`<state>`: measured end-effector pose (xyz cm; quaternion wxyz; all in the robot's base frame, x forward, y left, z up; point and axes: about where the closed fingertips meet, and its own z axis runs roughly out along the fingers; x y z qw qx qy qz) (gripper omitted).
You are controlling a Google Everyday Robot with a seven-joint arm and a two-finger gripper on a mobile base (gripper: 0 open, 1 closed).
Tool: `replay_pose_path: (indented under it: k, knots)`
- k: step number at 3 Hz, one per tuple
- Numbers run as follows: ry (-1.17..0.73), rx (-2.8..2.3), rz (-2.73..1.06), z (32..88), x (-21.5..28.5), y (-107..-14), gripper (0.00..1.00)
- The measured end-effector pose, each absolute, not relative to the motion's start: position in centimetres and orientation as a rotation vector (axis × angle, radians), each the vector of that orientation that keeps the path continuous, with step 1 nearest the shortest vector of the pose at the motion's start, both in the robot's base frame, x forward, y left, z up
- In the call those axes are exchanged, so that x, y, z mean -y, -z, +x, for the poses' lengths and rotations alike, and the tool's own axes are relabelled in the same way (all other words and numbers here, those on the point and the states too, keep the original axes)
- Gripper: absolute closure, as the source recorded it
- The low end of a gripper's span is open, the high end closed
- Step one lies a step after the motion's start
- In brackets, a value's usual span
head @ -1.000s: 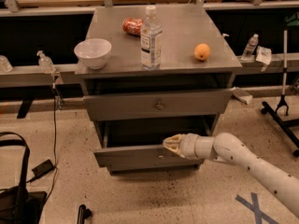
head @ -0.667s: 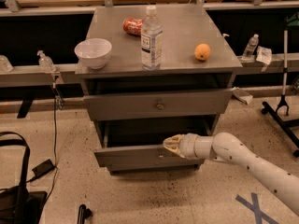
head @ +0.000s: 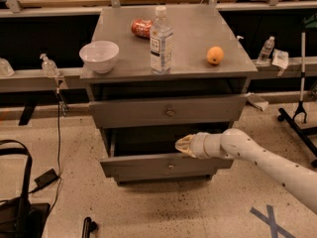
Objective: Open middle drawer
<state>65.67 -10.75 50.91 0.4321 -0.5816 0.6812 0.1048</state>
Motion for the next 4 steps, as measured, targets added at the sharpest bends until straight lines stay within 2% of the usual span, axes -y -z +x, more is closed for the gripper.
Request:
replay_pose_path:
  k: [2, 4]
  knots:
    - [-0.277, -1.816, -1.550, 70.3, 11.3, -48.0, 1.00]
    - [-0.308, -1.894, -1.566, 71.0, 11.9, -43.9, 1.00]
